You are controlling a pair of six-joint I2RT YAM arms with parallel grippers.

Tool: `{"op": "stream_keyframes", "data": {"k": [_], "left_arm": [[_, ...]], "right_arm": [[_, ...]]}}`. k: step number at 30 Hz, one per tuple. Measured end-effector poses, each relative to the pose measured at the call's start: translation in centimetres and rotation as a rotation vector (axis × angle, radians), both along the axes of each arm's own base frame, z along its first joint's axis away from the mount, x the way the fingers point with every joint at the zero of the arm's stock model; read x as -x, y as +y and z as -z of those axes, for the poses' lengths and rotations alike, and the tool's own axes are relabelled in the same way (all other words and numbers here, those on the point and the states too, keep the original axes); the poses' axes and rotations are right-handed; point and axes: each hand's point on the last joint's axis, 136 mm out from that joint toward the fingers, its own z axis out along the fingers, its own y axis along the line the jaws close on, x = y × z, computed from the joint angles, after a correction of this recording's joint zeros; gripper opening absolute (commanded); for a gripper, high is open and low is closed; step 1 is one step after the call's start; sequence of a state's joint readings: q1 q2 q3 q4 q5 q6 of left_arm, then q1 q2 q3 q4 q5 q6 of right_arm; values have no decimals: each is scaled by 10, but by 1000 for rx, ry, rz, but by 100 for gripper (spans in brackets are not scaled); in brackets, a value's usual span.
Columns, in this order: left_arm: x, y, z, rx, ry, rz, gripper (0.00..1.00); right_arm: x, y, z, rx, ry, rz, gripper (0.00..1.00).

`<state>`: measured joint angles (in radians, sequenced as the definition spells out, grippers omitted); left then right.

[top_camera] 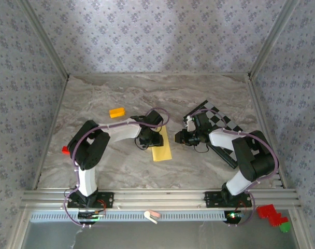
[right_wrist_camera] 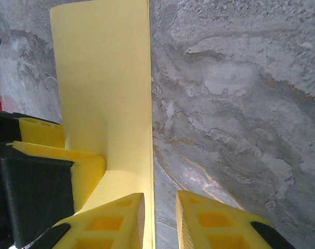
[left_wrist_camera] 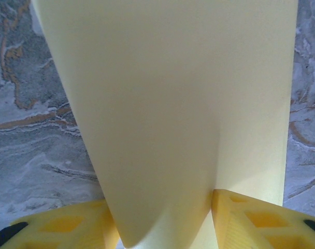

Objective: Fold a paper plane with a square sheet of paper (pick it up from the middle)
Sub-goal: Hold the square sheet of paper at the center of the table.

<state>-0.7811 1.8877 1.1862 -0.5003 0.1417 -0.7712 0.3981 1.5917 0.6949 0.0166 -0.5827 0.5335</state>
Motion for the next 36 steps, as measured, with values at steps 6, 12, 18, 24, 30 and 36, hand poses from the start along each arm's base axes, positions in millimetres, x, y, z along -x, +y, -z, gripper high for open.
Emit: {"op": "stream_keyframes", "data": {"k": [6,12,18,24,30,36], "left_arm": [[0,0,2,-3,3,-1,53],[1,0,5,-7,8,-1,53],[1,1,6,-11,12,0,53],[1,1,8,-15,16,0,54],[1,0,8,-16,16,0,54],[1,0,8,-16,17,0,54]], "right_arm": [[0,1,0,0,0,-2,24],[1,2,1,1,3,-7,24],[2,6,1,-1,7,-20,23],[3,6,5,2,19,-21,23],[3,8,6,3,22,-26,22],[5,13,6,4,26,-41,16]]}}
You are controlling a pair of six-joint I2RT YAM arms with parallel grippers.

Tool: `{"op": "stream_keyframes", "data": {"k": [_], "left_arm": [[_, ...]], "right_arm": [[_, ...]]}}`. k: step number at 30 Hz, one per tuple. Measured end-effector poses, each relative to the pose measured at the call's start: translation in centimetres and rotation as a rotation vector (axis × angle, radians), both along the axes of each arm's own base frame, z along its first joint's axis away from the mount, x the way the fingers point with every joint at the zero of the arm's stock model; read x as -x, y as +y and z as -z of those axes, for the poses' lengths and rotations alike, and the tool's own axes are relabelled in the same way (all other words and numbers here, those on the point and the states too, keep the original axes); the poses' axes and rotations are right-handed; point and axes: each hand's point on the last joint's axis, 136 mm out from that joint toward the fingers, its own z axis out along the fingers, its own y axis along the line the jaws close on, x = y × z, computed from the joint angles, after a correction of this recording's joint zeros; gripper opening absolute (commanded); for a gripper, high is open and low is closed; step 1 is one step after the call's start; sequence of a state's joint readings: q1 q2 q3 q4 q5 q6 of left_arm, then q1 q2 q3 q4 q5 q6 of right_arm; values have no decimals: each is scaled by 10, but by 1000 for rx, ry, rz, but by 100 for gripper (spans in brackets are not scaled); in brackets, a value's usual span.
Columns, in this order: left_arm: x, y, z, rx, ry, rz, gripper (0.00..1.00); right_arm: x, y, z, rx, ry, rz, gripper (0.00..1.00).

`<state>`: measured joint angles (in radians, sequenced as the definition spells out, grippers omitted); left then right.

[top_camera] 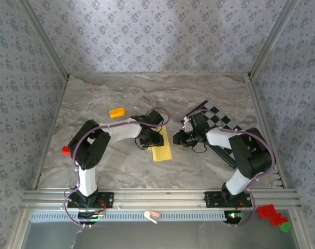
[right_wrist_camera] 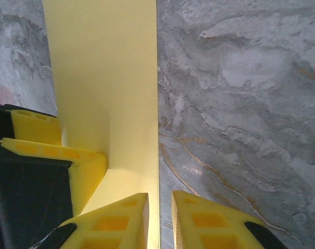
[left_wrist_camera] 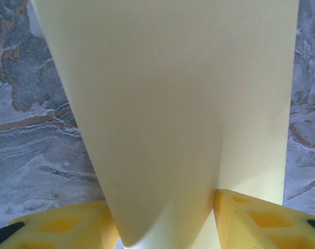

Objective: Fold a paper plane with a square sheet of paper (pick it up from the middle)
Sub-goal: Hold the square sheet of paper at the center of the table.

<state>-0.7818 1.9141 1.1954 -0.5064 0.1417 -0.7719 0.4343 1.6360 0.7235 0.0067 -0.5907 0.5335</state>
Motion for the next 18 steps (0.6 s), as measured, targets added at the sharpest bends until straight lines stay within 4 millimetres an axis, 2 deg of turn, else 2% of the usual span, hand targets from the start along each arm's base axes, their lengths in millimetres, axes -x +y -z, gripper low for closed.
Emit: {"op": "stream_keyframes", "data": {"k": [9,18], "left_arm": [[0,0,0,0,0,0,54],[0,0,0,0,0,0,53]], "right_arm": [[8,17,4,-28,36,-48,2],[12,33,5,-57,62,-92,0]]}}
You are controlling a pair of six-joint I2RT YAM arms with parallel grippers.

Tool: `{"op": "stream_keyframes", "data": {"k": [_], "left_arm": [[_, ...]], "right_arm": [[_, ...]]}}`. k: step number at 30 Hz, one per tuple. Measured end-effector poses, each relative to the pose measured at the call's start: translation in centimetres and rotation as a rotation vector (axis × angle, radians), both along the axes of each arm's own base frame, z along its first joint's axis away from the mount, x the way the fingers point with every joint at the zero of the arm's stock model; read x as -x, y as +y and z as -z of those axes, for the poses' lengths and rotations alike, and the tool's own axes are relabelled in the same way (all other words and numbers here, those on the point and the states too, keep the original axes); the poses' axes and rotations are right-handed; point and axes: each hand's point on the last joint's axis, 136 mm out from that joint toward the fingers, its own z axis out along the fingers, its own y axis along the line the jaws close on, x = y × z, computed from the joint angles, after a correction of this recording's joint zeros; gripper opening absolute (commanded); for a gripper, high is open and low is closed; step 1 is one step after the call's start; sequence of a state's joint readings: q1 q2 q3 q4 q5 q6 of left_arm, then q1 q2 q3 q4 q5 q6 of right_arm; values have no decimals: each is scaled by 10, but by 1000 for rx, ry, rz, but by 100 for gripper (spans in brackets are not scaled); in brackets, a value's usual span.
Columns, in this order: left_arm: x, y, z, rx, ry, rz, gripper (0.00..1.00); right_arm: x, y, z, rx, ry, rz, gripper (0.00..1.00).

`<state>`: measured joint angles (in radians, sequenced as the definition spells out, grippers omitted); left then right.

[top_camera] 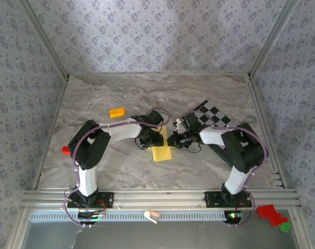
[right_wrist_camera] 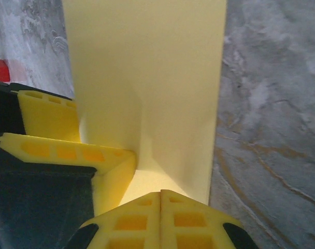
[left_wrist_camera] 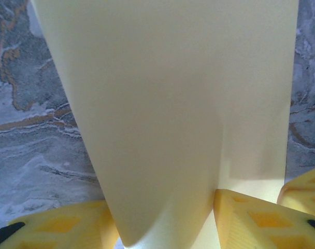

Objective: Fold a paper plane with a square sheet of paper (pick it up from the middle)
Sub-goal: Hold the square sheet of paper at the center of the table.

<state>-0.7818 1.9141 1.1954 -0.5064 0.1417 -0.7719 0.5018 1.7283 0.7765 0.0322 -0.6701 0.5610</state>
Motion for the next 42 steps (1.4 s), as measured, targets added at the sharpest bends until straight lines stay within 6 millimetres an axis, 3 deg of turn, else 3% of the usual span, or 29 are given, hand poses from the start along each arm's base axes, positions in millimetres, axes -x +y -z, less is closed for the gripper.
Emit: {"op": "stream_keyframes", "data": {"k": [31,42], "left_arm": [[0,0,-1,0,0,0,54],[-1,-5,-14,19,-18,10,60]], "right_arm": [[-3,3,16,48,51,5,0],[-6,7,16,21,46,8,0]]}}
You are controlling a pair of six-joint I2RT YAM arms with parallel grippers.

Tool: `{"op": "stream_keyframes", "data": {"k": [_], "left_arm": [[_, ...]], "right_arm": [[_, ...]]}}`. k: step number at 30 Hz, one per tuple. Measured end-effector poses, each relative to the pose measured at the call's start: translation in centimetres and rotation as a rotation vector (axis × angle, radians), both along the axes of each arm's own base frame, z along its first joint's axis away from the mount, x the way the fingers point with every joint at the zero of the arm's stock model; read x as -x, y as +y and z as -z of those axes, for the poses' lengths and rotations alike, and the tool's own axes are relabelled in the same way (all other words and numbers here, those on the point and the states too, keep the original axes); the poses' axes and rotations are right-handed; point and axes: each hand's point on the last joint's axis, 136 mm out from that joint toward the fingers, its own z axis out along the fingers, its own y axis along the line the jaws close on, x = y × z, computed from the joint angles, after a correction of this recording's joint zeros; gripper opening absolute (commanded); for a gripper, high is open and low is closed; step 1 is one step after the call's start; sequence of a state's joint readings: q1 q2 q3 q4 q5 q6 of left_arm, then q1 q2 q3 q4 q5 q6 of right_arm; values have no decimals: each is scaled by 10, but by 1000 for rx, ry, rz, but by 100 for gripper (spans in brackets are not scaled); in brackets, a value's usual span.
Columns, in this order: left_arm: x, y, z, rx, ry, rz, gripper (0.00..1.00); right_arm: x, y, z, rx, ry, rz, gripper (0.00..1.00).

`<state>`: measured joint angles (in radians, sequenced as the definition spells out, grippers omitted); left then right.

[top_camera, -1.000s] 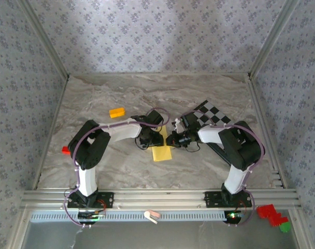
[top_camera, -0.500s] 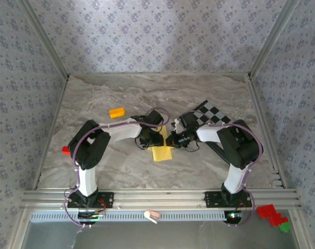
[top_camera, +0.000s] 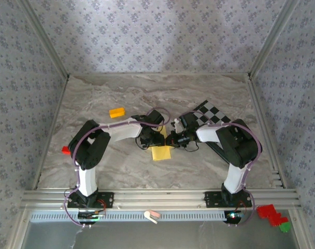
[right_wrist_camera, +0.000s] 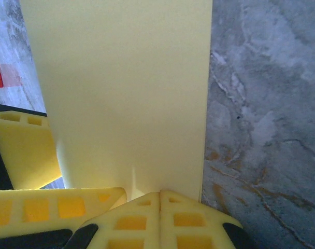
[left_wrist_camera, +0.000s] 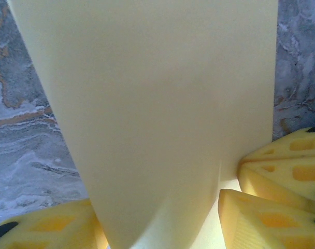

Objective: Fold a paper plane with a square sheet of paper (pick it up from the middle)
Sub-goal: Hold the square sheet of paper at the center of the table.

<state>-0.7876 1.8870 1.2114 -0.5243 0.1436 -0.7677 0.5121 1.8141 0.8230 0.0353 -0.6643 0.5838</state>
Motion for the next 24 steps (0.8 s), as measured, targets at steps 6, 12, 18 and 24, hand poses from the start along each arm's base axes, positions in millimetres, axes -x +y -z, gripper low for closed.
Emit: {"op": "stream_keyframes", "data": {"k": [6,12,18,24], "left_arm": [[-8,5,-7,-17,-52,-1,60],[-30,21,-30,-30,-145,-50,58],[-32,8,-45,53,-163,-32,45],[-33,-1,-44,94,-145,-14,33]], "right_arm": [[0,0,0,-4,4,1,0],[0,0,0,-4,4,1,0],[0,0,0,-4,4,2,0],[0,0,0,-3,4,2,0]]}}
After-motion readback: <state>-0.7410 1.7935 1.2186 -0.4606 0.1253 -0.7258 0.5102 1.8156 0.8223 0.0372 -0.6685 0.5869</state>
